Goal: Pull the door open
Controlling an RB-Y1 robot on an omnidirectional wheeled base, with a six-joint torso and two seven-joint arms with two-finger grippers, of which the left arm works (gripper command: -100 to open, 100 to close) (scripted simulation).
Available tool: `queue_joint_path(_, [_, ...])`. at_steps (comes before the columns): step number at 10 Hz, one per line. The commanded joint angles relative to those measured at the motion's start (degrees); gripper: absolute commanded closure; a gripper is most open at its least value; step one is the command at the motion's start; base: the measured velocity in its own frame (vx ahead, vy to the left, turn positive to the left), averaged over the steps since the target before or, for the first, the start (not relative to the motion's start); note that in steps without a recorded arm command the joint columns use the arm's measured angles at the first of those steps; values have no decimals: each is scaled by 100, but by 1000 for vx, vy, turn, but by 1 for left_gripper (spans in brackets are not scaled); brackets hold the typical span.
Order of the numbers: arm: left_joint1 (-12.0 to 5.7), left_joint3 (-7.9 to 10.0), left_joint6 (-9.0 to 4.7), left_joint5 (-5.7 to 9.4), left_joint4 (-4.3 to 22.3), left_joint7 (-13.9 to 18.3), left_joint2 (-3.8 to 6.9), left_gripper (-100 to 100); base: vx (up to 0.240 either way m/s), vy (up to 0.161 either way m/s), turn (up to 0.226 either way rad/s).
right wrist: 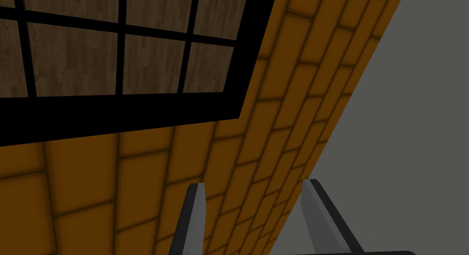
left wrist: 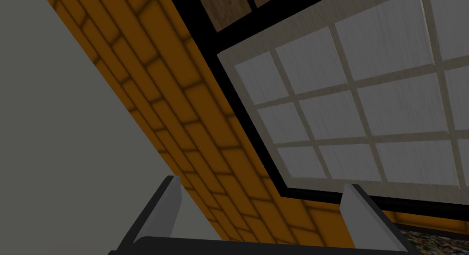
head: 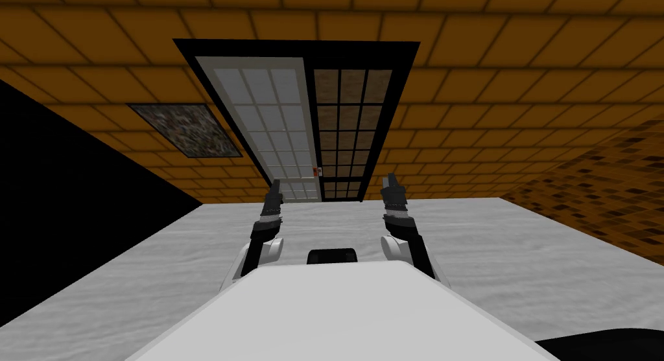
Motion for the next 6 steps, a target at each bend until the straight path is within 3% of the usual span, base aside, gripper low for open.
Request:
queue_joint_path(1, [-50,52,-68,-38,216,-197,18,-100,98,4,-36])
queue_joint_path(6, [-182,255,-240,-137,849,-766,105,-100,100,1,-38])
